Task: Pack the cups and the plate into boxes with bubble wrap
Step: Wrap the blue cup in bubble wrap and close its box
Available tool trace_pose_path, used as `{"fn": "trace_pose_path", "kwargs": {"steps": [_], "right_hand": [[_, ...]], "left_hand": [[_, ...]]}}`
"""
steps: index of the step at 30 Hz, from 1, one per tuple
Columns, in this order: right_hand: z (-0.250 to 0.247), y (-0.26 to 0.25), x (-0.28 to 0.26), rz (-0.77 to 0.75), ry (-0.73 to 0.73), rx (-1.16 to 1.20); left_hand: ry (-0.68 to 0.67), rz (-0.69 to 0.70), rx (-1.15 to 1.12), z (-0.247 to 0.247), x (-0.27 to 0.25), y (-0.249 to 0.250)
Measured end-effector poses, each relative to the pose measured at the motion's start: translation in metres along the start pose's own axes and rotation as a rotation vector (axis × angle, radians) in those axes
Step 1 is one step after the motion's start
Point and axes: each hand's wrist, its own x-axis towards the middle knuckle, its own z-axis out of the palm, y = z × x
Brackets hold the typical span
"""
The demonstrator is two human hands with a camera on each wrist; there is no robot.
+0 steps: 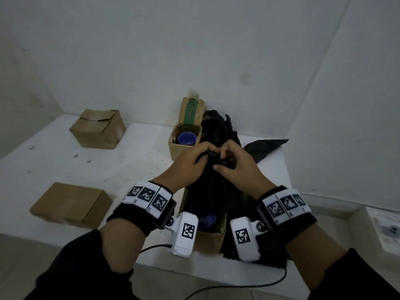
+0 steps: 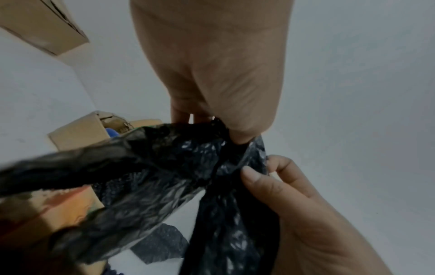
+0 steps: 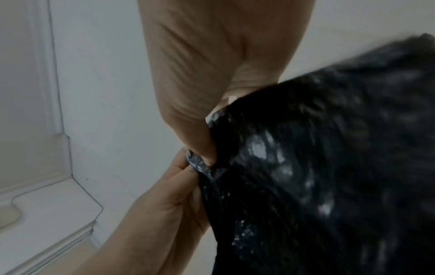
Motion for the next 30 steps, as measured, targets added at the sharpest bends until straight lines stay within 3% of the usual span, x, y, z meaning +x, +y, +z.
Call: {"fn": "trace_pose_path", "kwargs": {"steps": [3,8,12,16,20,22,26,30], "right_hand": [[0.016,0.01,0.0,0.026,0.078,0.052],[0.031,0.034,-0.005,0.075,0.233,-0.125],[0.036,0.053,-0.012,0.072,0.275,-0.376],[0.046,0.061,-0.024,-0.046,0.053,-0.626],[0.055,0.07,-0.031,-0.176,-0.151,-0.961],[0.062,0.07,-0.036,-0.144,-0.256,-1.138],[0.082,0.062,-0.048,-0.016,-0.429,-1.278],[0.094,0.048,-0.049,0.132,-0.47,-1.291]], "left_hand": [[0.0,-0.094,-0.031,-0.003,-0.009,-0.014],[-0.181,-0.277,0.032,-0.005,-0.029,-0.038],[-0.017,-0.31,0.216,0.005,-0.042,-0.059],[0.188,-0.307,0.268,0.014,-0.057,-0.071],[0.194,-0.334,0.311,0.023,-0.071,-0.081],[0.142,-0.337,0.383,0.028,-0.078,-0.085],[-0.035,-0.355,0.446,0.035,-0.088,-0.091],[-0.029,-0.324,0.347,0.041,-0.096,-0.093]]}}
